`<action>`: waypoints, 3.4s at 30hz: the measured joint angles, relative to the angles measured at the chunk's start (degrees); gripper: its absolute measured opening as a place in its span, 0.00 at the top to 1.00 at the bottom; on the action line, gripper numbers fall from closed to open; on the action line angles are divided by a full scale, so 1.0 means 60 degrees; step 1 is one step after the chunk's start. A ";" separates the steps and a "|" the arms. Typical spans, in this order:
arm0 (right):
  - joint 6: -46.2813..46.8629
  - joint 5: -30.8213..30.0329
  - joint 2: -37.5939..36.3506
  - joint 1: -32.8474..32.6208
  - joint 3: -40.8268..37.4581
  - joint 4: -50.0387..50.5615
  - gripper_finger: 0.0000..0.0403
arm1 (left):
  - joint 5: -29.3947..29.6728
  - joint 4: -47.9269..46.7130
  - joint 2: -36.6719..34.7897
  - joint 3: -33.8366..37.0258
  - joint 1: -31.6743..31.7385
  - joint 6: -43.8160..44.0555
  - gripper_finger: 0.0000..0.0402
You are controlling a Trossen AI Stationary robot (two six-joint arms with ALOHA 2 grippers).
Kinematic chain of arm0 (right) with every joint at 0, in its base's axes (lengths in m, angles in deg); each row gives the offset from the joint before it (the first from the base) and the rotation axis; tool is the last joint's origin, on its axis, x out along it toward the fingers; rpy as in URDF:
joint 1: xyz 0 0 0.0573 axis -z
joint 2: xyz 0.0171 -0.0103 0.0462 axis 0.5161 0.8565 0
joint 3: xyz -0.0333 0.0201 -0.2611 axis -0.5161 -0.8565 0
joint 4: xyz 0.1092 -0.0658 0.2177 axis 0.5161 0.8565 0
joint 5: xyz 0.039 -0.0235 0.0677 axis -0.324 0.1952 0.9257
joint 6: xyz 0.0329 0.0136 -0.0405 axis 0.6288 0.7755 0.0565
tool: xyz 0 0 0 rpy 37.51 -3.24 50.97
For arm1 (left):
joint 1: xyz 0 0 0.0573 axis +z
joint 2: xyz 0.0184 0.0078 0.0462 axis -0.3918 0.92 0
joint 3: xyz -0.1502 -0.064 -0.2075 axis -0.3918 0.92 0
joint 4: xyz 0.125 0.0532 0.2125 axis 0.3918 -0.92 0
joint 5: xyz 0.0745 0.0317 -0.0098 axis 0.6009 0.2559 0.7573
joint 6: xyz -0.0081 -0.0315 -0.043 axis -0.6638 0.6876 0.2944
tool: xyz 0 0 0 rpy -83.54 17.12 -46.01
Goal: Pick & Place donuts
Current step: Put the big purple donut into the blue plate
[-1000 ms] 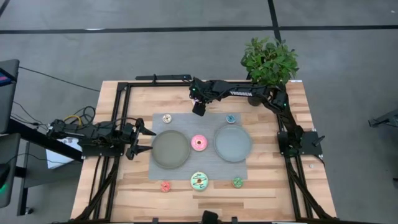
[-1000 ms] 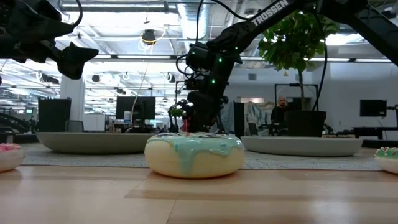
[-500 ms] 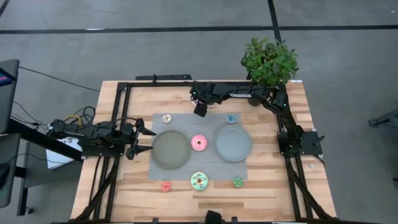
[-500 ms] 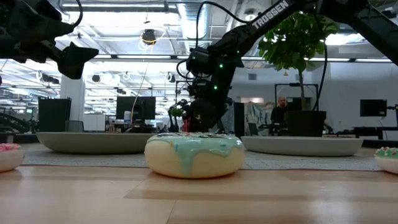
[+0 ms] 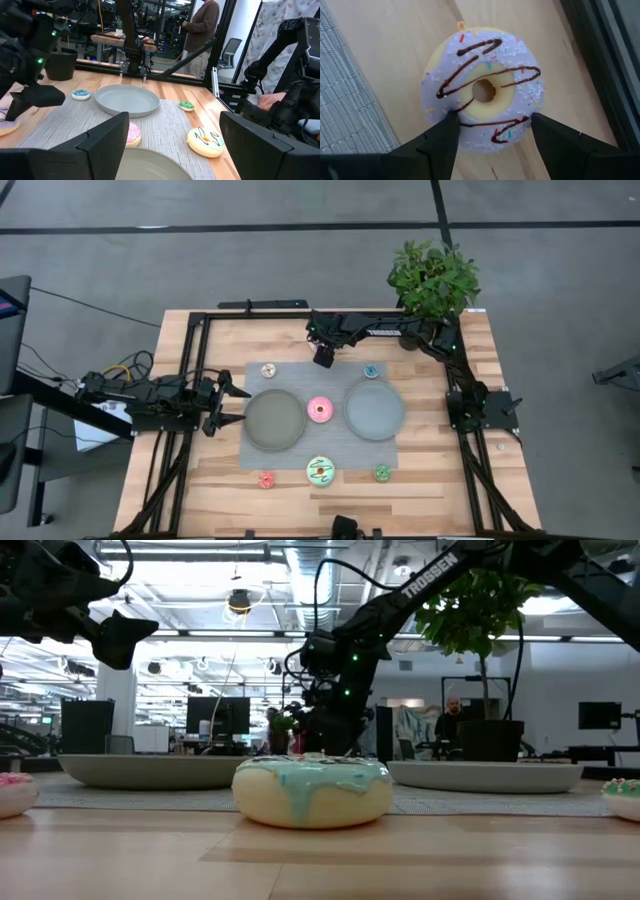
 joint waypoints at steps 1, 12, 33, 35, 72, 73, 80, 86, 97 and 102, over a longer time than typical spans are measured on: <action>-0.0008 -0.0001 0.0004 -0.0004 0.0000 0.0001 0.40 | 0.0000 0.0000 0.0000 -0.0001 -0.0001 -0.0001 0.24; 0.0244 0.0042 -0.0069 -0.0037 0.0072 0.0099 0.40 | 0.0000 0.0000 0.0000 -0.0001 -0.0001 -0.0019 0.24; 0.1097 0.0038 0.0121 0.0373 0.0713 0.0282 0.40 | 0.0004 0.0000 0.0000 0.0000 -0.0003 -0.0030 0.24; 0.1096 0.0128 0.0102 0.0379 0.0732 0.0081 0.40 | 0.0007 0.0005 0.0000 0.0000 -0.0002 -0.0030 0.24; 0.2595 0.0501 0.0208 0.0183 0.0741 0.1547 0.54 | 0.0045 0.0055 0.0000 -0.0001 0.0000 0.0094 0.24; 0.2586 0.0497 0.0208 0.0170 0.0743 0.1608 0.56 | 0.0044 0.0057 0.0000 -0.0001 -0.0003 0.0094 0.24; 0.2500 0.0465 0.0208 0.0107 0.0743 0.1721 0.66 | 0.0040 0.0055 0.0000 0.0003 0.0001 0.0098 0.24; 0.2493 0.0458 0.0208 0.0109 0.0736 0.1717 0.69 | 0.0036 0.0056 0.0000 -0.0001 -0.0001 0.0101 0.24; 0.2292 0.0311 0.0149 0.0102 0.0733 0.1681 0.71 | 0.0040 0.0055 0.0000 0.0001 -0.0002 0.0045 0.24; 0.2217 0.0236 0.0051 -0.0002 0.1015 0.1898 0.72 | 0.0044 0.0047 0.0000 -0.0001 -0.0003 0.0030 0.24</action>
